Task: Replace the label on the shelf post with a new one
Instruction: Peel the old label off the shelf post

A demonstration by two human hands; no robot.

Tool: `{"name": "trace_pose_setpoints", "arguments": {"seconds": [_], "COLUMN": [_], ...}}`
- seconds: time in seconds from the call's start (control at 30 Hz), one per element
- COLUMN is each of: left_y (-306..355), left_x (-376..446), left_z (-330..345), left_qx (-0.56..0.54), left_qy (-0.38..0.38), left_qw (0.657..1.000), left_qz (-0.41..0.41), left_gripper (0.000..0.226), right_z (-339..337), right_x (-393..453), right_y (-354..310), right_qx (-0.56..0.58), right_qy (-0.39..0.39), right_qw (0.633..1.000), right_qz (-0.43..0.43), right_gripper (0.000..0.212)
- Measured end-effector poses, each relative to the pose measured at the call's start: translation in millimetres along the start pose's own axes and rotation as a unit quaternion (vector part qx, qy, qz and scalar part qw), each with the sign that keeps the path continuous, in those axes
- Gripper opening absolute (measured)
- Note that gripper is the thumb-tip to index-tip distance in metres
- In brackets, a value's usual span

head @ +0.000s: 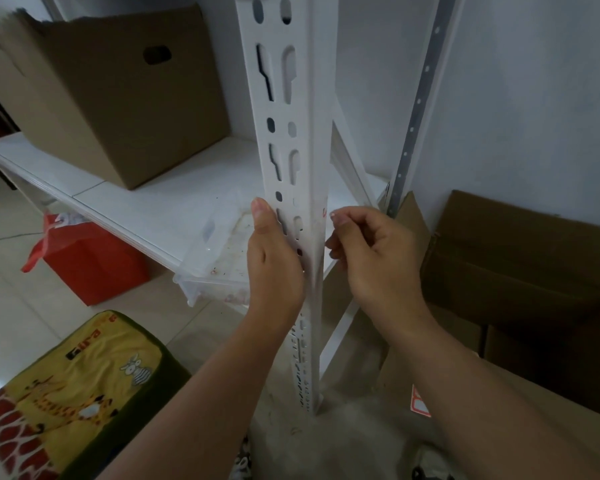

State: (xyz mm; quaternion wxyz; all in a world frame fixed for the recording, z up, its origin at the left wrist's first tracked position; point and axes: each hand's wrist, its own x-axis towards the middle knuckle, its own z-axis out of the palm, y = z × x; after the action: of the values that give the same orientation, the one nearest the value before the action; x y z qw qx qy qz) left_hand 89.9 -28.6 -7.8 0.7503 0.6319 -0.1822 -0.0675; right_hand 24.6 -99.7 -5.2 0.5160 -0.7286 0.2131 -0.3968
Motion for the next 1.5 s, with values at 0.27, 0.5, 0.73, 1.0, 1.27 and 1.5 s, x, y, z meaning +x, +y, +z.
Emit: {"name": "trace_pose_setpoints", "arguments": {"seconds": [0.27,0.5,0.73,1.0,1.27,1.5], "left_y": [0.0,6.0,6.9,9.6,10.7,-16.0], "left_x": [-5.3,-23.1,-21.7,-23.2,3.5,42.1], "left_z": [-11.5,-13.4,-12.4,-10.8,-36.8,-59.8], "left_qx": [0.116,0.311,0.313,0.270,0.217,0.352], "left_qy": [0.116,0.095,0.056,0.082,0.100,0.072], "left_qw": [0.966,0.829,0.817,0.844,0.936,0.932], "left_qz": [0.199,0.454,0.481,0.456,0.260,0.049], "left_gripper": [0.027,0.028,0.022,0.029,0.051,0.036], "right_z": [-16.1,-26.1,-29.2,-30.9,-24.4,-13.2], "right_x": [-13.9,-19.2,-20.2,-23.2,-20.5,-12.9], "right_y": [-11.8,-19.2,-16.8,-16.5,-9.1,-3.3], "right_qx": [0.122,0.230,0.229,0.196,0.079,0.064], "right_qy": [-0.033,-0.099,-0.131,-0.140,-0.092,-0.058], "right_qw": [0.992,0.968,0.965,0.970,0.992,0.996], "right_qz": [-0.015,-0.007,-0.014,-0.024,-0.016,0.013], "right_gripper": [0.023,0.034,0.034,0.030,0.033,0.020]}}
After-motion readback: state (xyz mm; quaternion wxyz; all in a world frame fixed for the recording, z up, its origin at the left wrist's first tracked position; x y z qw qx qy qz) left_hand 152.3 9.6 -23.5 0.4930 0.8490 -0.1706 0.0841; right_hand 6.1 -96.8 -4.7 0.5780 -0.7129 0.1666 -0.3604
